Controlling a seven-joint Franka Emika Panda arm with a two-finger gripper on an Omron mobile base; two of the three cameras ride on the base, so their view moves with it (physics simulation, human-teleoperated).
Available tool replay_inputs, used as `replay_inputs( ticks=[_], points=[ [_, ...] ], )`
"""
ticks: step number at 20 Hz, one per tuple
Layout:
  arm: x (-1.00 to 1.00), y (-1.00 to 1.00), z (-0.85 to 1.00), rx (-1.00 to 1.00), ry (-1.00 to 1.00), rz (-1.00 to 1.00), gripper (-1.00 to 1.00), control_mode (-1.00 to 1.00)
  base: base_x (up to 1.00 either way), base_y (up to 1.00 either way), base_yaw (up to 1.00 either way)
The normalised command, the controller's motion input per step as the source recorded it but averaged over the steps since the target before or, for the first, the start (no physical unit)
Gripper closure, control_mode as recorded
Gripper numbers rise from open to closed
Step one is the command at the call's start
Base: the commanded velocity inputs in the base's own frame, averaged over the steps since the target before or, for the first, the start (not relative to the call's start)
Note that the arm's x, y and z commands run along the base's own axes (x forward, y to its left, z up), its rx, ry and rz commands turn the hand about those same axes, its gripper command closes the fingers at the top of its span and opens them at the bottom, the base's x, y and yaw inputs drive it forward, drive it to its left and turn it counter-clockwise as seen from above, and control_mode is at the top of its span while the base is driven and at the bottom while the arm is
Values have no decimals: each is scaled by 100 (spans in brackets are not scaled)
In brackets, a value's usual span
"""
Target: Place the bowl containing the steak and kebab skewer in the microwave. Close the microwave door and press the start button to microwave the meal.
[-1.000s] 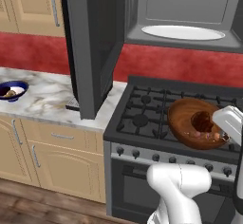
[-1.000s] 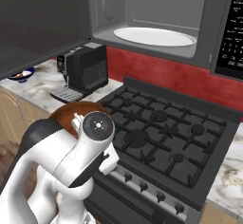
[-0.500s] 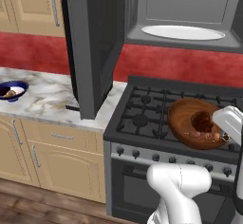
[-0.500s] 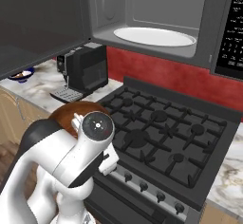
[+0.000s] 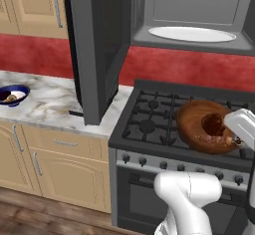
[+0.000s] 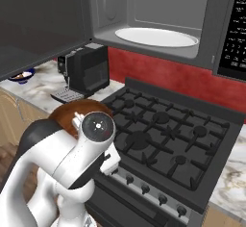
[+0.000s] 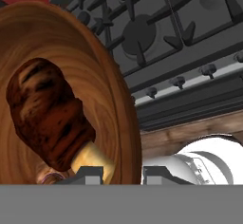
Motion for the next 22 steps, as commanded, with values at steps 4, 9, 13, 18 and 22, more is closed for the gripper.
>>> replay_inputs(
  ticks=[4, 9, 13, 18, 22],
  points=[
    [0, -11, 64, 0, -15, -4, 100, -100, 0, 0, 0],
    [0, -20, 60, 0, -4, -4, 100, -100, 0, 0, 0],
    [0, -15, 44, 0, -3, -4, 100, -100, 0, 0, 0],
    [4, -16, 49, -7, -6, -8, 100, -100, 0, 0, 0],
    [40, -1, 60, -10, -7, -26, 100, -100, 0, 0, 0]
  ],
)
